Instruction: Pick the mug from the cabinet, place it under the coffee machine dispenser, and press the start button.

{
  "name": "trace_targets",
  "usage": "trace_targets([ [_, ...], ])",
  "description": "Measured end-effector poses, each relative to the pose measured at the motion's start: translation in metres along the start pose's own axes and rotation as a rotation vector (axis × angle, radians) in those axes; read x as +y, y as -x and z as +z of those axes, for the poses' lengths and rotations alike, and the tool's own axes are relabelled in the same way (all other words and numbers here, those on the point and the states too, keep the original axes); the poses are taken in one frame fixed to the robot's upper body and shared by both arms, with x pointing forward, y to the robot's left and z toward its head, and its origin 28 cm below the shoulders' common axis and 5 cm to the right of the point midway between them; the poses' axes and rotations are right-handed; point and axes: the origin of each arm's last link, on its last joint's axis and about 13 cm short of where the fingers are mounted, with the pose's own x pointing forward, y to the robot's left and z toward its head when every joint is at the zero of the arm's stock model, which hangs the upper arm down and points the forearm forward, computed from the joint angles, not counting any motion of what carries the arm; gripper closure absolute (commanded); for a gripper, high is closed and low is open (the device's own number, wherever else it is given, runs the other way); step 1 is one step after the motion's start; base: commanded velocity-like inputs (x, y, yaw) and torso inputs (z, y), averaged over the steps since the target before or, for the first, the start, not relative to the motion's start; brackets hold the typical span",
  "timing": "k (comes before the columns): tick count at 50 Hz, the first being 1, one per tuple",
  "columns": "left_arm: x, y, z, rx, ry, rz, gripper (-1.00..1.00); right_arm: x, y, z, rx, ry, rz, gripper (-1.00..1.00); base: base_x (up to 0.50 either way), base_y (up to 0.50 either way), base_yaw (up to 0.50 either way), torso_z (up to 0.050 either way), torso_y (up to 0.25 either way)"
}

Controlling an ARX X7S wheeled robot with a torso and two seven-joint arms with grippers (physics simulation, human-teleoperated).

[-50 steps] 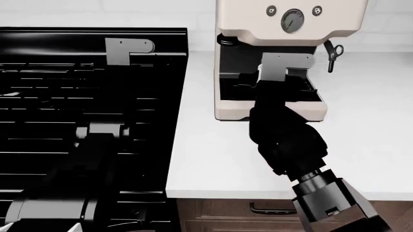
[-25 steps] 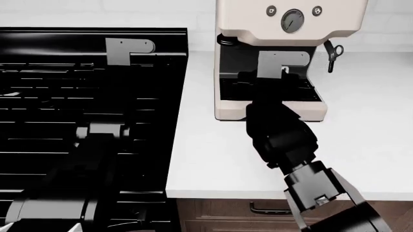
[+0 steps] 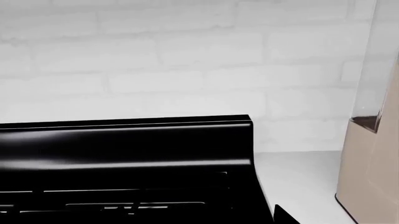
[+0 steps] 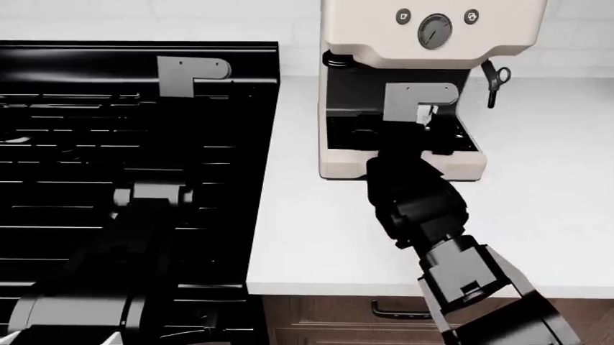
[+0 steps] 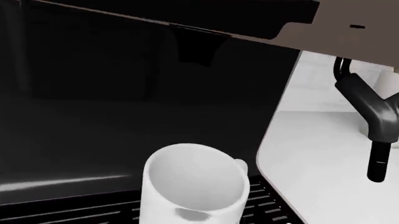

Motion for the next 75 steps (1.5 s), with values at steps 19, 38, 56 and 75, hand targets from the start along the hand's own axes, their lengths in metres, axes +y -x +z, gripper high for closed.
trace_targets([
  [19, 0.0, 0.0, 0.0, 0.0, 0.001, 0.0, -1.0, -0.004, 0.007, -0.001, 0.001, -0.004, 0.021, -1.0, 0.0, 0.0, 0.0, 0.0, 0.0],
  [38, 0.001, 0.0, 0.0, -0.002, 0.005, 0.002, -1.0, -0.027, 0.046, 0.012, -0.052, -0.066, 0.096, -1.0, 0.0, 0.0, 0.0, 0.0, 0.0],
  [56, 0.0, 0.0, 0.0, -0.002, 0.009, -0.002, -1.0, -0.072, 0.073, 0.044, -0.175, -0.143, 0.253, -1.0, 0.0, 0.0, 0.0, 0.0, 0.0],
  [75, 0.0, 0.0, 0.0, -0.002, 0.01, -0.004, -1.0, -0.112, 0.089, 0.071, -0.261, -0.151, 0.265, -1.0, 0.0, 0.0, 0.0, 0.0, 0.0],
])
